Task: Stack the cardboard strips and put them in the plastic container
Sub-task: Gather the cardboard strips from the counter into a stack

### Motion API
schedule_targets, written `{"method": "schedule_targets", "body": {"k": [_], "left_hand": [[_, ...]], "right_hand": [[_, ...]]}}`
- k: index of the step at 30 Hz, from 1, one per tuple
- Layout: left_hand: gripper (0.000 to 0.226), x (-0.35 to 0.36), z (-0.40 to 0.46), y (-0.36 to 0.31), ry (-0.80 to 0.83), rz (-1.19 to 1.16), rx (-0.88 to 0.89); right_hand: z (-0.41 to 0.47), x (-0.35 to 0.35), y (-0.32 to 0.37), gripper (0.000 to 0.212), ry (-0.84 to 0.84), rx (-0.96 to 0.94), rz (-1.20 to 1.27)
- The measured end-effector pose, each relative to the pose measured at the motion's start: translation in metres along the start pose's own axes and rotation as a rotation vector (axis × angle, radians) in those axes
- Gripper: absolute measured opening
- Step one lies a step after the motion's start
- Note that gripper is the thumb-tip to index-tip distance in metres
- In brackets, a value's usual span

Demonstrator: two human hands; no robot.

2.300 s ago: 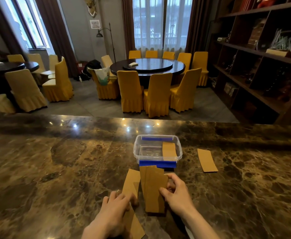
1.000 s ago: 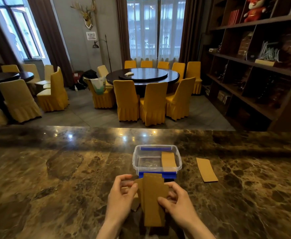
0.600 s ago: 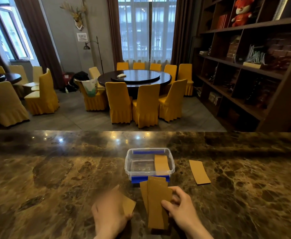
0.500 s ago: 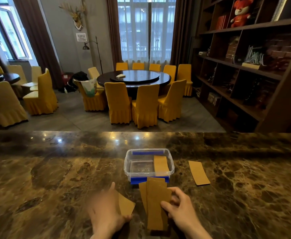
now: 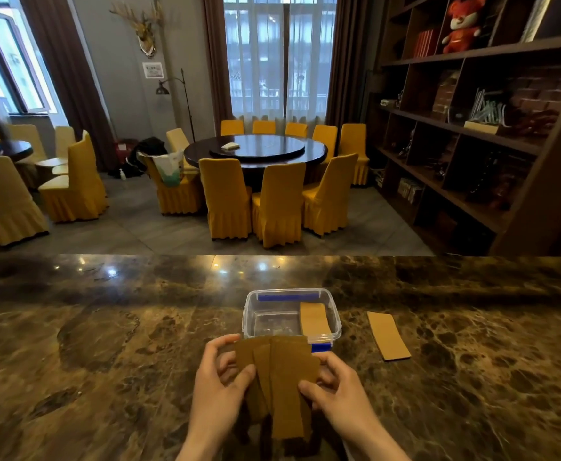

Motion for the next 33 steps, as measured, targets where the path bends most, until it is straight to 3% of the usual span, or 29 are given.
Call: {"method": "schedule_targets", "body": {"k": [3,8,13,24,29,33], "left_hand": [[0.041,0.008,-0.001,-0.008,0.132,-0.078,0.002],[0.065,0.021,-0.001,-0.007,0.236,-0.024,0.009],[0.063,0.052,-0.002,0.003,0.275,0.029,-0.048],[0.059,0.173,-0.012,-0.017,0.479,0.050,-0.161],[0.047,0.234,0.012,-0.019,0.419,0.166,-0.236],[0.052,0.269,0.036,-0.024,0.296,0.300,-0.252]], "right_hand": [[0.002,0.003,0.005,0.028,-0.045,-0.032,0.024],[0.000,0.001,0.009,0.028,-0.041,-0.003,0.077],[-0.006,-0.006,0.005,0.028,-0.103,0.031,0.074],[-0.014,-0.118,-0.013,0.035,-0.326,0.129,0.102],[0.009,-0.177,-0.024,0.028,-0.502,0.202,0.063],[0.045,-0.207,-0.027,0.030,-0.465,0.282,0.017]]}}
Point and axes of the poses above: each hand's wrist, its own z-axis towards the middle knuckle, its own x-axis out of the palm, y = z × x, the point moved 2 cm from there along z, towards the middle knuckle, and after that the axes turned 5 degrees about -x, right-handed, at the moved point
